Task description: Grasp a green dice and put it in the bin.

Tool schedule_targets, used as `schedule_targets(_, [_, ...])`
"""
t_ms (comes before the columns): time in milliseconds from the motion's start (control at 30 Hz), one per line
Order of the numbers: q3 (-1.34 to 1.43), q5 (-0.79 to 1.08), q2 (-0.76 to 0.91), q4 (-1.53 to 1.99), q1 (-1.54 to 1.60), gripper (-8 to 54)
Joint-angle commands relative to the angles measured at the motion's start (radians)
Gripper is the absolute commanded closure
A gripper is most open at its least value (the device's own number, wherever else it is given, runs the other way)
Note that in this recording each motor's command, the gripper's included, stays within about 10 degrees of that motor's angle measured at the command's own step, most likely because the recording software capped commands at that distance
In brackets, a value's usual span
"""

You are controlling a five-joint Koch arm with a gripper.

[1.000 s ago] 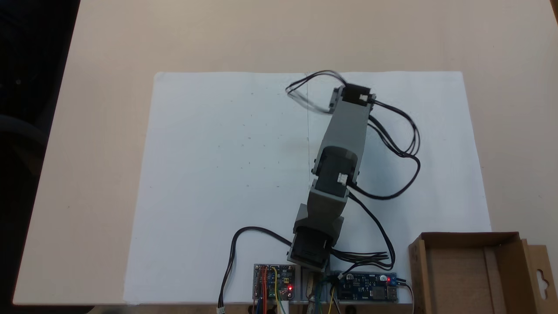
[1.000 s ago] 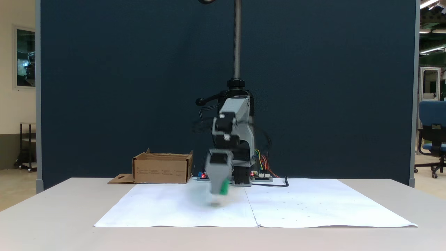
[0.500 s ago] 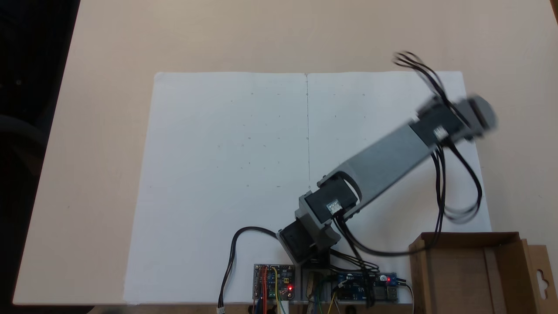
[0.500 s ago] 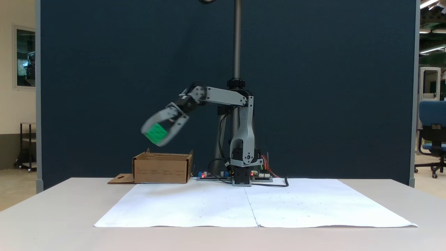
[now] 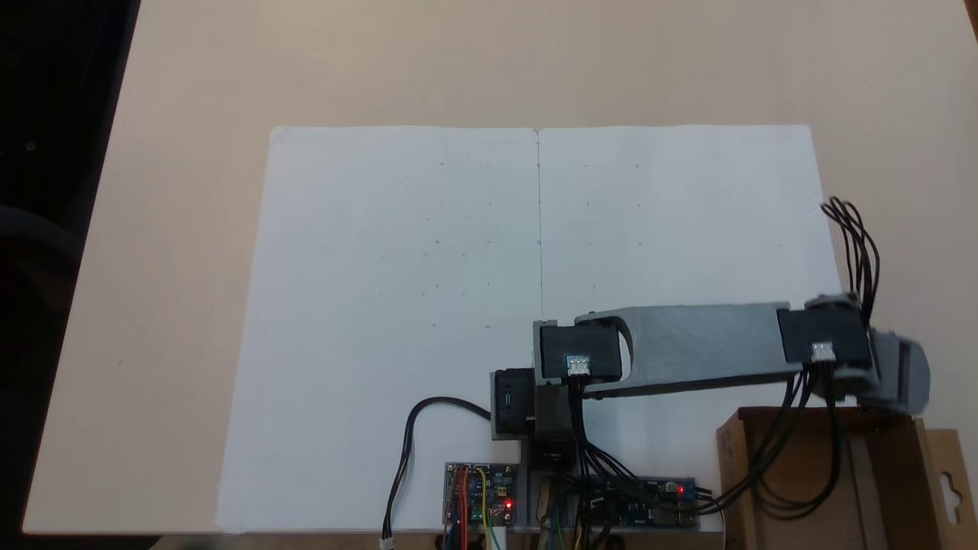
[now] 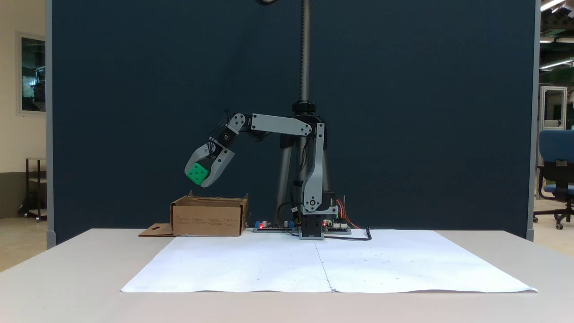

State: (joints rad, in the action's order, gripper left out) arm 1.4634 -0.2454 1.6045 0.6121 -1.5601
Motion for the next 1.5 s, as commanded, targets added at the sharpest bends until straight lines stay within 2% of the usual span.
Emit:
schedule_targets(0, [-0.066, 0.015, 0.035, 0.055, -0.063, 33.2])
schedule_targets(200, [-0.060, 0.161, 0.025, 0.164, -0.175, 33.3])
schedule_targets(467, [-0.023, 0.325, -0.080, 0.143, -0.233, 33.2])
schedule_targets(500, [-0.023, 0.328, -0.095, 0.140, -0.233, 31.6])
schedule_targets(567, [-0.023, 0.327, -0.118, 0.140, -0.233, 16.9])
schedule_targets(600, [-0.023, 0.327, -0.130, 0.140, -0.232, 12.4])
schedule_targets(700, [-0.023, 0.324, -0.144, 0.124, -0.222, 3.2])
schedule_targets(1033, [-0.023, 0.319, -0.144, -0.017, -0.198, 3.2])
schedule_targets(1167, [-0.026, 0.262, -0.133, -0.172, -0.120, 3.2])
schedule_targets(1467, [-0.028, 0.080, 0.080, -0.466, 0.183, 3.1])
